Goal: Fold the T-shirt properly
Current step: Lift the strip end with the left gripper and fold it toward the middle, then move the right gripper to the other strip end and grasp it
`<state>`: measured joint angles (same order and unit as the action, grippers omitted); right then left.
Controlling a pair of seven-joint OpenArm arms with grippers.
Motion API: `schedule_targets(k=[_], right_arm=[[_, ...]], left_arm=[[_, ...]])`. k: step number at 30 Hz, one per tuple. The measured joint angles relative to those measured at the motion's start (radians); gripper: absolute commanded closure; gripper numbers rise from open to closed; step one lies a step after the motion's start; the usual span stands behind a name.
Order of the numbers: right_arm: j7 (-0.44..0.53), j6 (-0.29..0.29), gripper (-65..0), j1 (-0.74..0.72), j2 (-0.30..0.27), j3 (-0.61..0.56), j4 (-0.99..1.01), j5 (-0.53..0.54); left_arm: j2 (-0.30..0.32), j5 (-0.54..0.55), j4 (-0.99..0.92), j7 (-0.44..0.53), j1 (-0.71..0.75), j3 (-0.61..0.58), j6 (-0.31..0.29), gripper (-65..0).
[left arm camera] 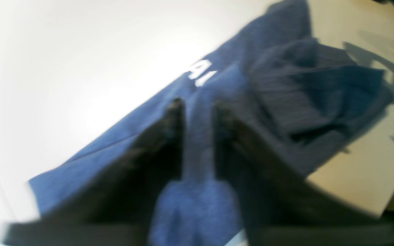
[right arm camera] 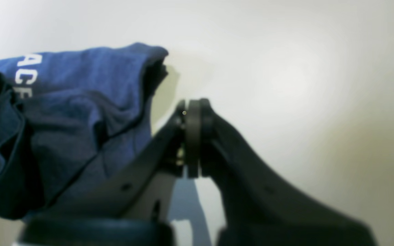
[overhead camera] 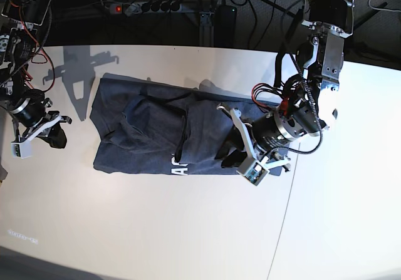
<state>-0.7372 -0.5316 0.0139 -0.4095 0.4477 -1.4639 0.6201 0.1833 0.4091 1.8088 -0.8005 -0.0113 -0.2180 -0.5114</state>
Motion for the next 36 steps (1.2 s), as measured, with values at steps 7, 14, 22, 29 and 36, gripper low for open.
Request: schedule_targets(k=[7, 14, 22, 29, 36], right_arm=[[0.000, 0.000, 0.0, 0.000, 0.000, 0.000, 0.000, 0.000], [-0.026, 0.000, 0.0, 0.000, 0.000, -0.009, 0.000, 0.001], [-0.045, 0.000, 0.0, 0.014, 0.000, -0.010, 0.042, 0.018], [-0.045, 0.000, -28.3, 0.014, 0.000, -0.010, 0.118, 0.086], [-0.046, 0.000, -31.5, 0.008, -0.004, -0.087, 0.196, 0.170]], left_arm=[[0.000, -0.139, -0.100, 0.069, 0.014, 0.046, -0.001, 0.0], [0.037, -0.168, -0.165, 0.092, 0.016, 0.064, 0.000, 0.0], [0.047, -0.131, -0.226, 0.098, 0.016, 0.173, 0.002, 0.0], [0.047, -0.127, -0.303, 0.120, 0.013, 0.174, 0.003, 0.0], [0.047, -0.124, -0.313, 0.125, 0.011, 0.174, 0.003, 0.0]])
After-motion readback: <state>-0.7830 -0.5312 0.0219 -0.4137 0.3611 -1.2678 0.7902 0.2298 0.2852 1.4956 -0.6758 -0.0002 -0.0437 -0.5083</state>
